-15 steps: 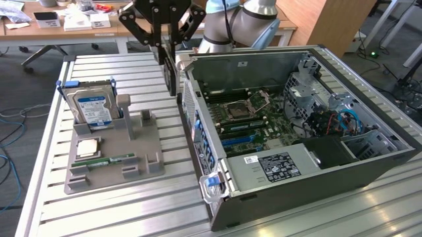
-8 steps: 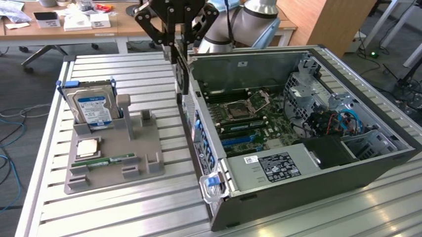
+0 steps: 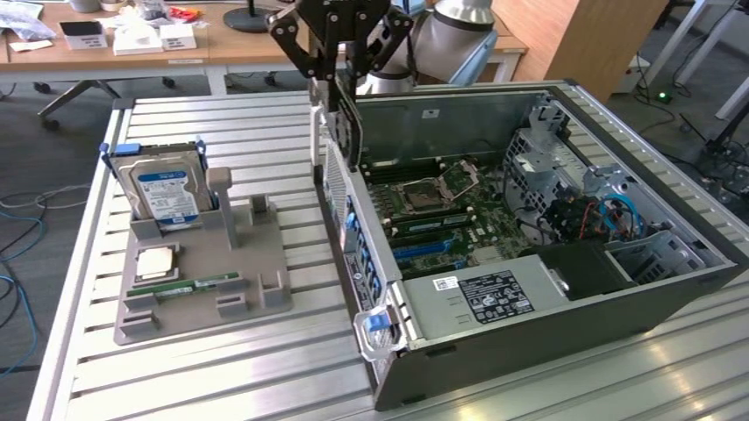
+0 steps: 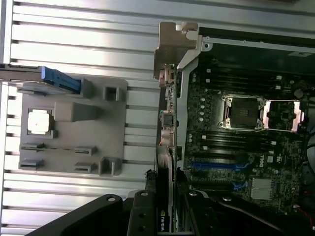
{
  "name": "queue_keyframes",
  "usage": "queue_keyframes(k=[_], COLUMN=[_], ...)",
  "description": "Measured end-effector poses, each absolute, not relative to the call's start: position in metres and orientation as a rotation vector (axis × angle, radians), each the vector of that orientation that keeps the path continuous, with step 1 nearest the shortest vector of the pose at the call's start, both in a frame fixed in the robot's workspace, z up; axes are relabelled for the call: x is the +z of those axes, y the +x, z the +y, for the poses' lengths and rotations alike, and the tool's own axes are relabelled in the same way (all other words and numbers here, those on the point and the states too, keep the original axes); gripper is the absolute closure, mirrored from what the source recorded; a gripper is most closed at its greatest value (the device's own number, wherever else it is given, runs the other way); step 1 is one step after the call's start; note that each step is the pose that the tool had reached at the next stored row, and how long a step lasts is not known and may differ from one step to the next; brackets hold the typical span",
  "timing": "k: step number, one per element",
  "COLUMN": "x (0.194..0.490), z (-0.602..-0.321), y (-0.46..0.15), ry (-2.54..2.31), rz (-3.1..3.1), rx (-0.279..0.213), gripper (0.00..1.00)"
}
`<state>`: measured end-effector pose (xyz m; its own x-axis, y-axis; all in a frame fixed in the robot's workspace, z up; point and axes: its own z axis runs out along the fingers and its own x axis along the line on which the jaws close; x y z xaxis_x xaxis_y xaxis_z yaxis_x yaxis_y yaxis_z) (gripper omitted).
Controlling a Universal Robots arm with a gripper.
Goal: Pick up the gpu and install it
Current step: 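Pick up the gpu and move the gpu toward the slot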
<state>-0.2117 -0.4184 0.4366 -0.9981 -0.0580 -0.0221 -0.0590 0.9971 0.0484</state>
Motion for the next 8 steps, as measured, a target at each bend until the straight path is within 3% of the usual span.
queue_keyframes(k=[8], x=[0.437], z=[-0.418], y=[-0.187], ry=[-0.091], rz=[3.119], rx=[0.077], gripper=[0.74])
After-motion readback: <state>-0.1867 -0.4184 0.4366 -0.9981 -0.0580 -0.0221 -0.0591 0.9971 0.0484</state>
